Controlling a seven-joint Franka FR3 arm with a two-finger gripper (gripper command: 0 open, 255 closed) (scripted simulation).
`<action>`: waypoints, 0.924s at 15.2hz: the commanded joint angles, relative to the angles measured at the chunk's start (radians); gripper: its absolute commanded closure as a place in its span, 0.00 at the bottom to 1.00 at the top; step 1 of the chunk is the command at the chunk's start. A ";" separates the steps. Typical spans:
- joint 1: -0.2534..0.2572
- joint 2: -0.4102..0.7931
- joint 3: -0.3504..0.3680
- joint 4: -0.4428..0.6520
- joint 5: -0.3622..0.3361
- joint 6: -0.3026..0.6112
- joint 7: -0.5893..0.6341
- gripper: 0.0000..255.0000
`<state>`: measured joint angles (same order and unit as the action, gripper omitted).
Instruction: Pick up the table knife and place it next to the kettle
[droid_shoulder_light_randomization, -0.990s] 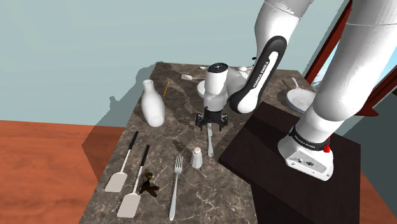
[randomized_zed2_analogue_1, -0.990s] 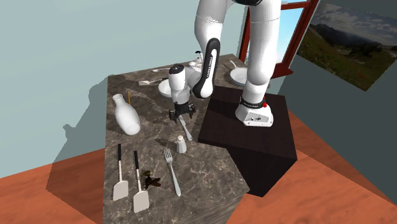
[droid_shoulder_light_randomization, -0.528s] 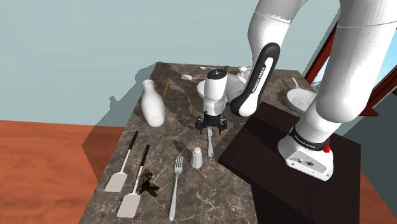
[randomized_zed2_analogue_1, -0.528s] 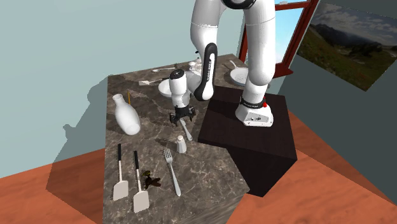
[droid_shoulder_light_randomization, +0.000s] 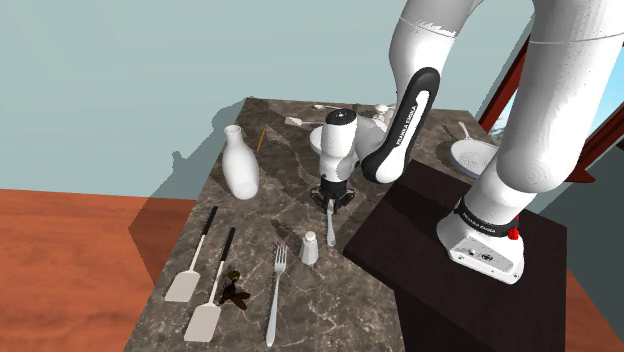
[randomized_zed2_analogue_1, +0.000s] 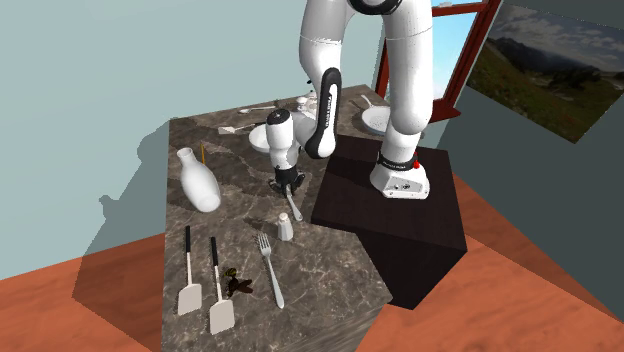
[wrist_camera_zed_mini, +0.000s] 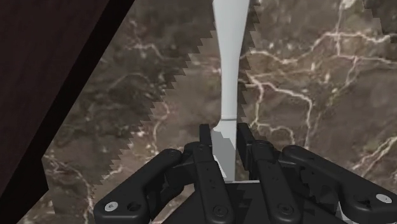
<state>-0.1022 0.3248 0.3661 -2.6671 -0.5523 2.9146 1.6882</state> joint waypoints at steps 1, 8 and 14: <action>0.000 0.000 0.000 0.000 0.000 0.000 0.000 1.00; -0.020 -0.018 0.026 -0.007 0.025 -0.012 -0.019 1.00; -0.140 -0.131 0.185 -0.042 0.206 -0.082 -0.155 1.00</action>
<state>-0.2263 0.2103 0.5287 -2.7029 -0.3762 2.8421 1.5538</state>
